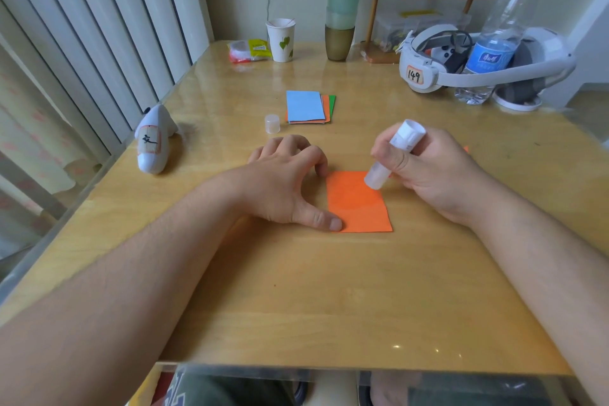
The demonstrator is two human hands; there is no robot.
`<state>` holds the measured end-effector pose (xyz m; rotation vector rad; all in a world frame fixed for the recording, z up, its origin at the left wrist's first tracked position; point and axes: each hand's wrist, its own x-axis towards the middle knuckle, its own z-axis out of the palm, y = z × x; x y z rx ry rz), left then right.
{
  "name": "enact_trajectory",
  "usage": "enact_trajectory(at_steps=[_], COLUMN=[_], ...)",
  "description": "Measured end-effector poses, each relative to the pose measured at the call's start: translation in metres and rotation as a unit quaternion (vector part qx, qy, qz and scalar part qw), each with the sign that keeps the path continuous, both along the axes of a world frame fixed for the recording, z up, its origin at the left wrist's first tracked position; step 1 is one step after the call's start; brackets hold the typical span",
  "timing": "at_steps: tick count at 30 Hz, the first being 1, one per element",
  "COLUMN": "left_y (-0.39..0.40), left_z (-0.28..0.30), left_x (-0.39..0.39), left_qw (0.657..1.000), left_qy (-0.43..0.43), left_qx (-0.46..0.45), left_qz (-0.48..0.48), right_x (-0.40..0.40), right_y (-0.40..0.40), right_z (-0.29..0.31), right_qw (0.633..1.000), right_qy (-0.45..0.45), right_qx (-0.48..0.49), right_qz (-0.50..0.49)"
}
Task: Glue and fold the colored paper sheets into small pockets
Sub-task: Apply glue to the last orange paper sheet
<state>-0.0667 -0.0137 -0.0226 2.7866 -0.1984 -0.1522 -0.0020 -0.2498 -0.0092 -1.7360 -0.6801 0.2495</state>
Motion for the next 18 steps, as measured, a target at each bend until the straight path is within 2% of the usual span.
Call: enact_trajectory(at_steps=[5, 8, 12, 15, 18], left_y=[-0.001, -0.001, -0.001, -0.001, -0.001], left_z=[0.000, 0.000, 0.000, 0.001, 0.002], left_x=[0.000, 0.001, 0.000, 0.000, 0.001], left_qw=[1.000, 1.000, 1.000, 1.000, 1.000], left_qy=[0.001, 0.003, 0.008, 0.015, 0.019], left_qx=[0.004, 0.011, 0.012, 0.009, 0.008], left_qz=[-0.001, 0.002, 0.002, 0.006, 0.006], right_x=[0.003, 0.000, -0.009, -0.010, -0.011], right_y=[-0.001, 0.001, 0.013, 0.020, 0.025], right_z=[-0.004, -0.005, -0.007, -0.009, -0.011], right_qw=[0.998, 0.998, 0.975, 0.973, 0.978], right_qy=[0.028, -0.031, -0.145, -0.145, -0.131], right_qx=[0.004, -0.036, -0.165, -0.180, -0.161], right_qz=[0.053, 0.052, 0.017, -0.015, -0.007])
